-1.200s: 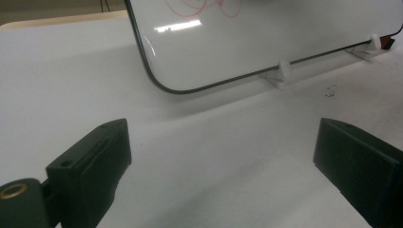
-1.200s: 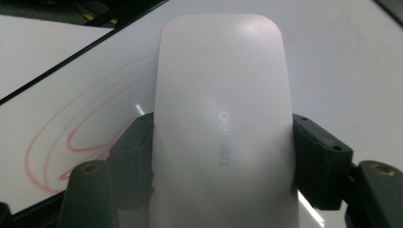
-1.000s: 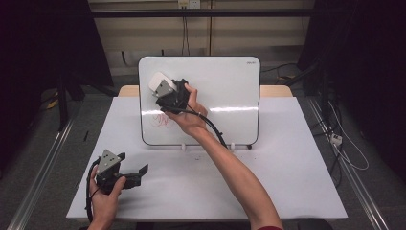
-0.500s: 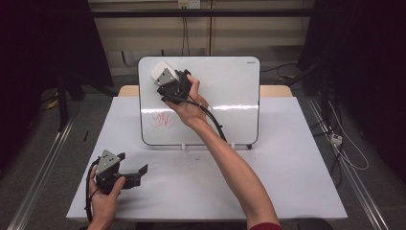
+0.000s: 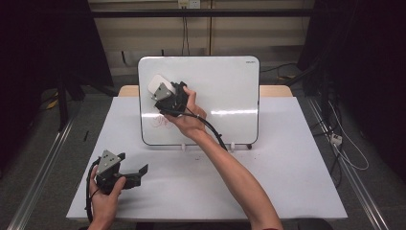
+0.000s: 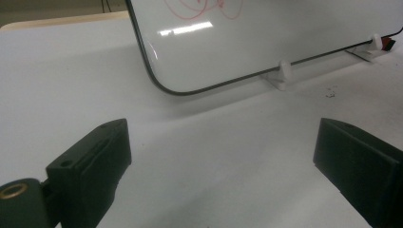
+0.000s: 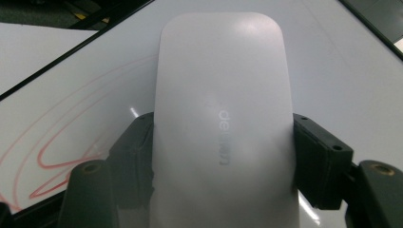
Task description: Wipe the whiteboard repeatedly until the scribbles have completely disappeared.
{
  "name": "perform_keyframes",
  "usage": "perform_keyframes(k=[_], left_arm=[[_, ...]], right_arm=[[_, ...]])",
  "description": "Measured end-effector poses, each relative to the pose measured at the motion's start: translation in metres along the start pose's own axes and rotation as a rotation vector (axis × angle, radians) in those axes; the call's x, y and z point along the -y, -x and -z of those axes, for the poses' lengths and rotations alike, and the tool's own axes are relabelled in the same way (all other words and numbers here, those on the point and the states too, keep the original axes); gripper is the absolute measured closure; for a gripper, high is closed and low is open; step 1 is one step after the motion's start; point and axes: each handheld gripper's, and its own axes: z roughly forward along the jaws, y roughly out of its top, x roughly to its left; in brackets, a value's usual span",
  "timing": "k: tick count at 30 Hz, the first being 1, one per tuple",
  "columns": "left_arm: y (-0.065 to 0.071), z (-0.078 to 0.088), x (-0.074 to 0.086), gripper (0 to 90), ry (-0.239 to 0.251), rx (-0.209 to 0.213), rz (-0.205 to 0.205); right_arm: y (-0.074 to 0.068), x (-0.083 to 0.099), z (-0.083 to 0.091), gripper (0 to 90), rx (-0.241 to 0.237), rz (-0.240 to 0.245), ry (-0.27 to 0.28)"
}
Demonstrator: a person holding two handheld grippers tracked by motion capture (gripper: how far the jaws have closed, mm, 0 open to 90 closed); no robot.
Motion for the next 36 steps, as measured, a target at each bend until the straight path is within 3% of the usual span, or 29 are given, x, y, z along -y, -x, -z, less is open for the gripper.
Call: perform_keyframes(k=[8,19,27,36], left_arm=[[0.0,0.0,0.0,5.3,-0.002,-0.001,-0.003],[0.001,0.001,0.0,5.3,0.001,-0.003,-0.004],[0.001,-0.001,0.0,5.3,0.001,0.0,-0.002],[0.002,-0.002,0.0,5.3,-0.003,-0.001,-0.005]], right_arm=[[-0.019,0.006,0.002,31.5,-0.013,0.027,0.0],[-0.059,0.019,0.005,31.6,-0.058,0.106,0.005],[-0.061,0.028,0.015,31.6,-0.055,0.094,0.02],[-0.085,0.044,0.024,31.6,-0.093,0.14,0.01]])
